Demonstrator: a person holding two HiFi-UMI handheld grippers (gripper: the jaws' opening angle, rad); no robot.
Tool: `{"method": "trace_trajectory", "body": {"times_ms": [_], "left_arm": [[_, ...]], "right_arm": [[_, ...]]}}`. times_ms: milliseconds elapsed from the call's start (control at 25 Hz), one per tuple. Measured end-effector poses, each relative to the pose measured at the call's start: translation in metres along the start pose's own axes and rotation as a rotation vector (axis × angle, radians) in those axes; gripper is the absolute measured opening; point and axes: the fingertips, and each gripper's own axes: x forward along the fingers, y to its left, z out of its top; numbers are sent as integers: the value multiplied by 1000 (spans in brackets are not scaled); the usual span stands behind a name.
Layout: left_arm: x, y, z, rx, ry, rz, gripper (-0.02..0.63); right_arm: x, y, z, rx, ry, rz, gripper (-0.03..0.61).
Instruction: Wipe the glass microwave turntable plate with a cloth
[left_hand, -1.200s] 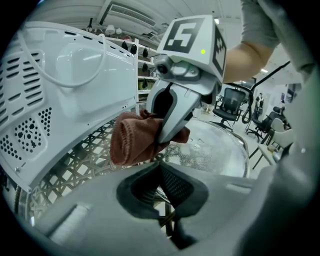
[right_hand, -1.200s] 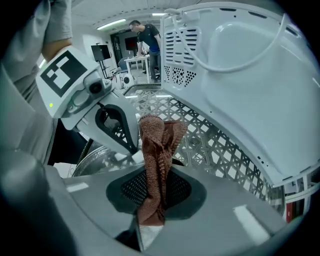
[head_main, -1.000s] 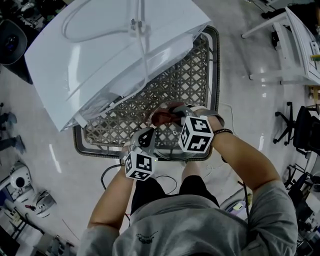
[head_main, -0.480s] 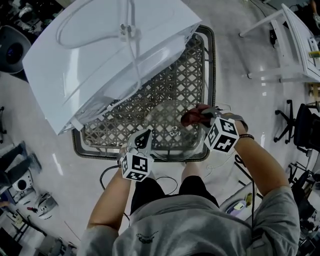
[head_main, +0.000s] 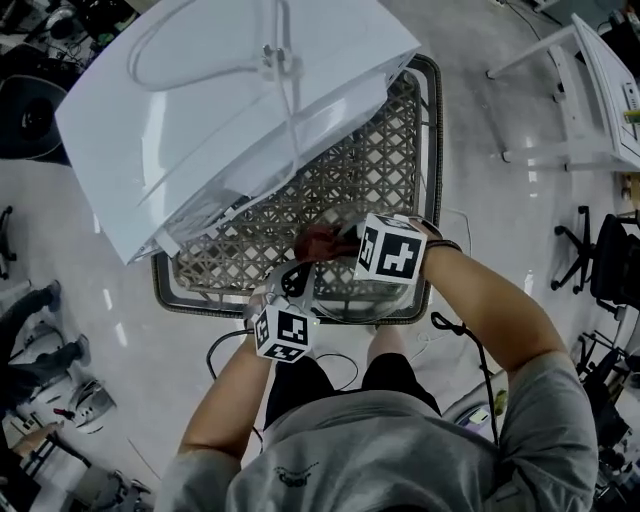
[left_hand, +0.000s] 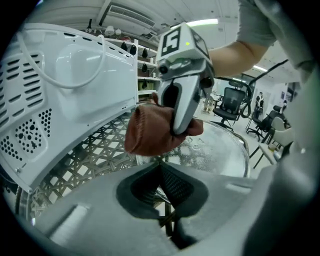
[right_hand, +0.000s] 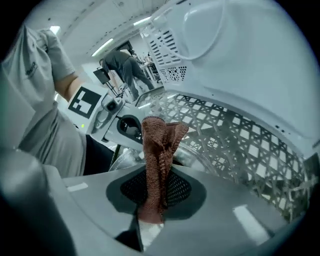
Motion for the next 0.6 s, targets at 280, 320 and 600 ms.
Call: {"method": "trace_trajectory", "body": {"times_ms": [280,320,600], "left_arm": [[0,0,-1,27,-8,19,-2],[0,0,-1,27,-8,19,-2],[1,1,-3,19,-9,12,-2]], "right_arm": [[31,5,29,-110,131,117,72],[33,5,33,-129,141,113,72],[19,3,0,-104,214,81,72]]}}
